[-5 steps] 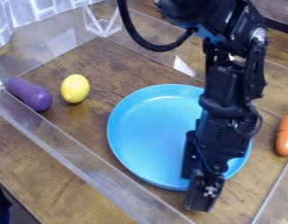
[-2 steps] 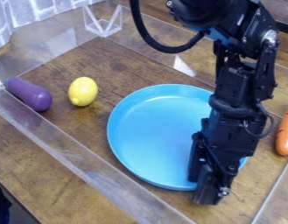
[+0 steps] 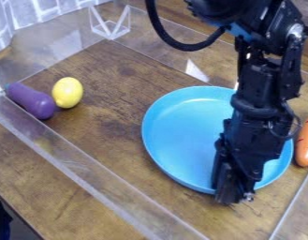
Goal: Move the carrot to the right side
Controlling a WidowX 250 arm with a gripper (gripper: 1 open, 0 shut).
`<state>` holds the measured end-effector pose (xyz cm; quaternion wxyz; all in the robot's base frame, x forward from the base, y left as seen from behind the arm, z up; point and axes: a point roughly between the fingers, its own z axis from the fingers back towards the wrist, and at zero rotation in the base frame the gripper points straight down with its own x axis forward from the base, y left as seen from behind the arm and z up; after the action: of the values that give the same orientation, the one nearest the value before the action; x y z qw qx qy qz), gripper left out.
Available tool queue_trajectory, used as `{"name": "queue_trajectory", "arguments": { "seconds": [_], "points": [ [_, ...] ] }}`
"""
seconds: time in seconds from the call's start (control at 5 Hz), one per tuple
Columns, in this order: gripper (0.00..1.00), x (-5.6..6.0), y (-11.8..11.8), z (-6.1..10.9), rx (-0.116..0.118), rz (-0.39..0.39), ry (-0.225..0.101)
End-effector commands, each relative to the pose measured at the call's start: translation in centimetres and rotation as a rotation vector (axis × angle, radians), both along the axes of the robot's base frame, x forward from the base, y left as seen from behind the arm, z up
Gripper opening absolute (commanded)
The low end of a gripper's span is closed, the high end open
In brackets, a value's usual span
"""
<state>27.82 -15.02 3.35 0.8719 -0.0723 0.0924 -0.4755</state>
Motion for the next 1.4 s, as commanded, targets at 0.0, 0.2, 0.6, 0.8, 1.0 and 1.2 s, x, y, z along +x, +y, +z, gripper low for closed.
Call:
{"name": "queue_trajectory", "arguments": {
  "seconds": [0.0, 0.2, 0.6, 0.8, 1.0, 1.2],
  "points": [
    [1.0, 0.7, 0.8, 0.5, -0.027, 0.018, -0.047],
    [1.0, 0.8, 2.4, 0.0, -0.023, 0.038, -0.058],
    [1.0, 1.2, 2.8, 1.6, -0.013, -0.048, -0.065],
    [1.0, 1.6, 2.3, 1.6, -0.005, 0.011, -0.066],
    [1.0, 1.9, 1.8, 1.9, 0.006, 0.072, -0.071],
    [1.0, 1.8, 2.1, 3.5, 0.013, 0.125, -0.085]
  ]
}}
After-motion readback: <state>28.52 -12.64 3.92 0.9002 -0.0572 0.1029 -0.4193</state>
